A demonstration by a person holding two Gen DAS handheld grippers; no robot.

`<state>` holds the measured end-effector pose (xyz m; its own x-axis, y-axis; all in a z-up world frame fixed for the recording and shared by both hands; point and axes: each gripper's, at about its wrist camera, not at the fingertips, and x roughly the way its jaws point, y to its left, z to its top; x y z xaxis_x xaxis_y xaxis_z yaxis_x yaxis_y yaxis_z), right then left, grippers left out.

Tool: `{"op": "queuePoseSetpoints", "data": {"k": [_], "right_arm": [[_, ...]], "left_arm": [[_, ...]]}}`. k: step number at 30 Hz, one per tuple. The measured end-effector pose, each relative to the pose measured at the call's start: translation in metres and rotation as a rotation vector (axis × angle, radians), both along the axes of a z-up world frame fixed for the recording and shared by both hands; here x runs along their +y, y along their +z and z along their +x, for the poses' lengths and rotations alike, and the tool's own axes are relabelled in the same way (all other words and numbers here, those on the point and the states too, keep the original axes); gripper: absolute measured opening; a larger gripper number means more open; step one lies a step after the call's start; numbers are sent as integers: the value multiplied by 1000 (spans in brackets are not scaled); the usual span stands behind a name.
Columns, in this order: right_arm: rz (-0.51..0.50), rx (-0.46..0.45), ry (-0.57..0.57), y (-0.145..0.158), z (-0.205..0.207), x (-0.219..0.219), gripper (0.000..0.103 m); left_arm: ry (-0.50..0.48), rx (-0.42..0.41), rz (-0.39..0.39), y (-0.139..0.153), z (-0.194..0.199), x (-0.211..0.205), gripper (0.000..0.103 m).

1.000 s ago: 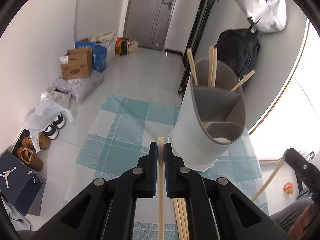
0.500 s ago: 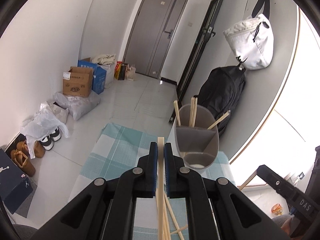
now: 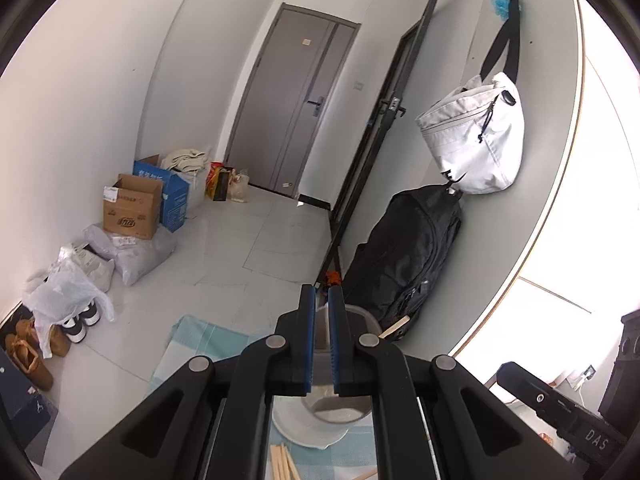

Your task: Organize utensils

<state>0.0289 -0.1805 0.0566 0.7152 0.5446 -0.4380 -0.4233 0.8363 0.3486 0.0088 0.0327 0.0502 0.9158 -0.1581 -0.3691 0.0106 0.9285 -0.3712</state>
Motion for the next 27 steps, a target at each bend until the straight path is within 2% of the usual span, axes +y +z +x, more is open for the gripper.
{"op": "queuePoseSetpoints", "data": {"k": [6,9,11,13,15,16,18,20,21,23,25,27], "right_arm": [[11,10,12,11,16,-3,4],[23,16,19,5,16,-5,4],[39,34,17,-3,15,-9,4],[46,59,8,-13,15,-15,4],[49,90,-5,-25,14,-21,4],[51,104,-11,-30,12,-25,4],[47,118,-32,-38,11,-34,4],[53,142,-59,-46,9,-45,4],[57,153,-70,-50,10,-49,4],[63,167,-98,-57,7,-61,4],[65,170,-112,-59,4,-68,4],[75,178,-131,-62,2,-77,4]], "left_arm": [[-66,53,-22,2,10,12,2],[-51,95,12,-7,9,29,2],[-50,142,0,-26,10,45,4],[-67,217,-26,-48,15,53,14],[-108,313,-38,-73,22,53,49],[-151,349,-36,-88,23,48,52],[-204,396,41,-105,25,34,52],[-294,441,173,-122,25,8,52],[-338,456,210,-126,25,-2,52],[-432,460,287,-132,21,-25,52],[-503,439,403,-135,15,-51,52],[-573,435,468,-137,13,-71,52]]}}
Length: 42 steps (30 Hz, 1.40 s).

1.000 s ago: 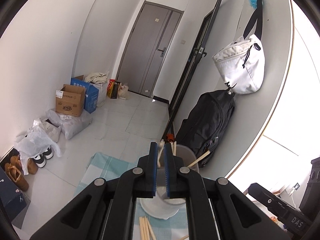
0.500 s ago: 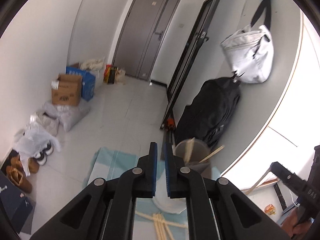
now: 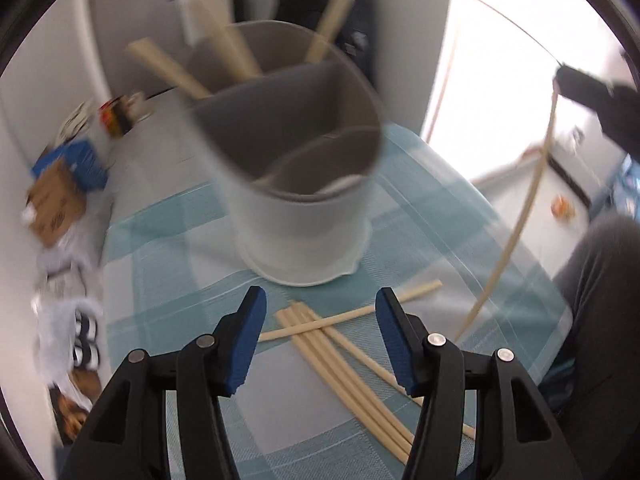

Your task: Organize utensils

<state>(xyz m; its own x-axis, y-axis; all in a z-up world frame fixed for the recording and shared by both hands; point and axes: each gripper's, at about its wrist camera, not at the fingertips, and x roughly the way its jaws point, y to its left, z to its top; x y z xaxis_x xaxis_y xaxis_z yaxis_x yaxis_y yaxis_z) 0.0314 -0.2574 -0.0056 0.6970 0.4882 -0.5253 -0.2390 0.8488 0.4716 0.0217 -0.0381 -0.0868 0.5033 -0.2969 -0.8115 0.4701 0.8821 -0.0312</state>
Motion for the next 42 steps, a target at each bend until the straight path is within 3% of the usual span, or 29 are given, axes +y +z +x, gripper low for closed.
{"op": "queuePoseSetpoints", "data": {"k": [4,13,16,22,27,32,42], "right_arm": [[45,26,-36,-6,-5,-19,4],[125,122,-107,-30,-10,-55,4],[137,134,-104,-33,-11,-59,4],[167,120,-108,-30,-18,-69,4],[190,108,-106,-28,-21,-72,4],[202,97,-101,-24,-27,-76,4],[204,83,-101,-23,-31,-78,4]], "left_arm": [[-128,6,69,-5,-3,-33,52],[-306,141,159,-25,-3,-74,52],[-336,157,215,-33,-1,-85,52],[-342,217,231,-33,13,-90,51],[-387,296,238,-32,18,-95,27],[-437,307,289,-32,17,-109,14],[-398,252,335,-30,10,-122,3]]}}
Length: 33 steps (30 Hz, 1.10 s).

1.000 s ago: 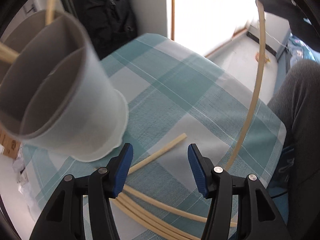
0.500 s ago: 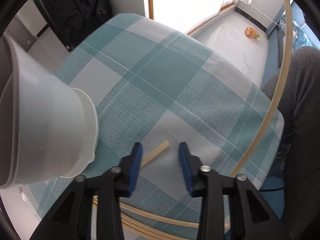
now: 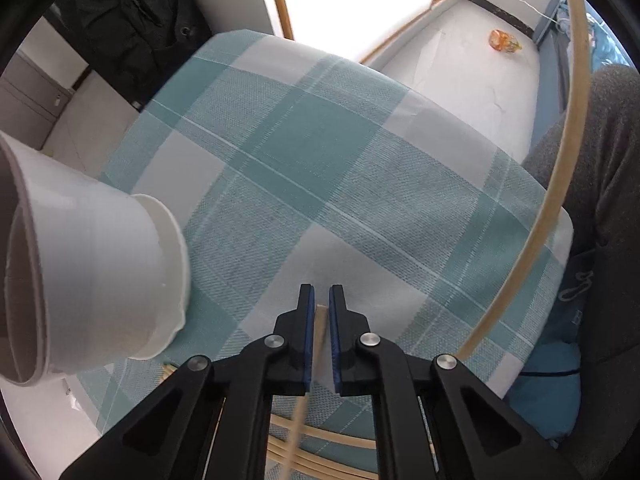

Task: Organize utensils
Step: 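Lower the left tool to the pile and grasp another chopstick while the right tool holds its chopstick, then lift the left tool's chopstick over the holder while the right tool holds its chopstick there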

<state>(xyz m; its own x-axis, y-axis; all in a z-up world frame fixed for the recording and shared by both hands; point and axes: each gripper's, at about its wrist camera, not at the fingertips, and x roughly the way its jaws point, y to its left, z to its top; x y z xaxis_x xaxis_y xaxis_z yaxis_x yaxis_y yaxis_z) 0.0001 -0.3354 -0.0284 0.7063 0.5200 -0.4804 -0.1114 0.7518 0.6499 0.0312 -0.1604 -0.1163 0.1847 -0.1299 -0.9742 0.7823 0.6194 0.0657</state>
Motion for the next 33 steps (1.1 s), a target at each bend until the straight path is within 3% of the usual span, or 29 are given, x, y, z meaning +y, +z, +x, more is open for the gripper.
{"op": "queuePoseSetpoints", "data": {"k": [5,9,14,23,28,33], "right_arm": [[-10,-10,1,2,-2,3,4],[-18,-19,2,2,-4,6,4],[-25,-30,4,4,-7,9,4],[-104,-59,52,16,-2,39,4],[-180,-101,106,27,2,73,4],[-227,-135,160,37,12,107,4]], "left_arm": [[89,-51,-89,25,2,12,3],[133,-85,-111,37,3,19,3],[219,-198,-172,71,-4,34,3],[423,-358,-360,135,-15,86,3],[497,-408,-407,140,-12,103,3],[555,-400,-452,131,1,113,3]]}}
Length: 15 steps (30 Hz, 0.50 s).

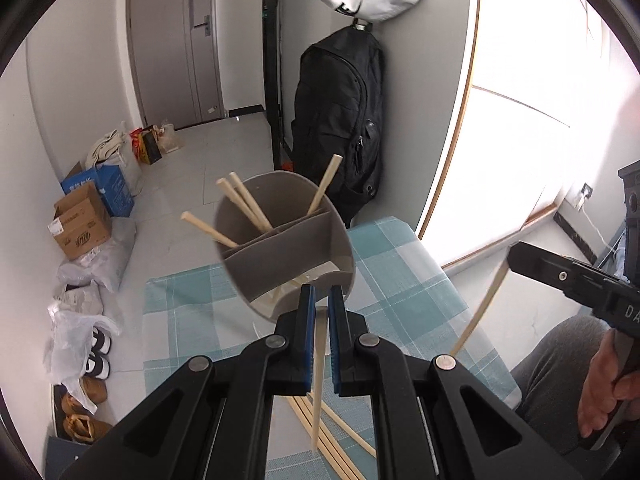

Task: Organize utensils
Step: 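Lift the left tool's chopstick over the holder while the right tool holds its chopstick there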

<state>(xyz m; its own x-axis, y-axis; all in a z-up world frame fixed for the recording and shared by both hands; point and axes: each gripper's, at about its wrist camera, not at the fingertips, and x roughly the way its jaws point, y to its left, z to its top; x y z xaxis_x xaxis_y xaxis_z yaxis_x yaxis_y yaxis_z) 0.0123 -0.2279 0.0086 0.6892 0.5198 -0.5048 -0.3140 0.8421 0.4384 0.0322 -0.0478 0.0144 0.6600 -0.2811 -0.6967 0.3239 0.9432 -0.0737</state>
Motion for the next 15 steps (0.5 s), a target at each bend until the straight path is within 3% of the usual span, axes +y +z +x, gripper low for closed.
{"op": "queuePoseSetpoints", "data": {"k": [9,15], "right_arm": [[-67,-56,68,28,20,42,4],[-89,-89,96,63,36,55,4]], "left_arm": [[82,-35,-106,26,-4,25,2],[133,-82,-188,55,1,39,2]]}}
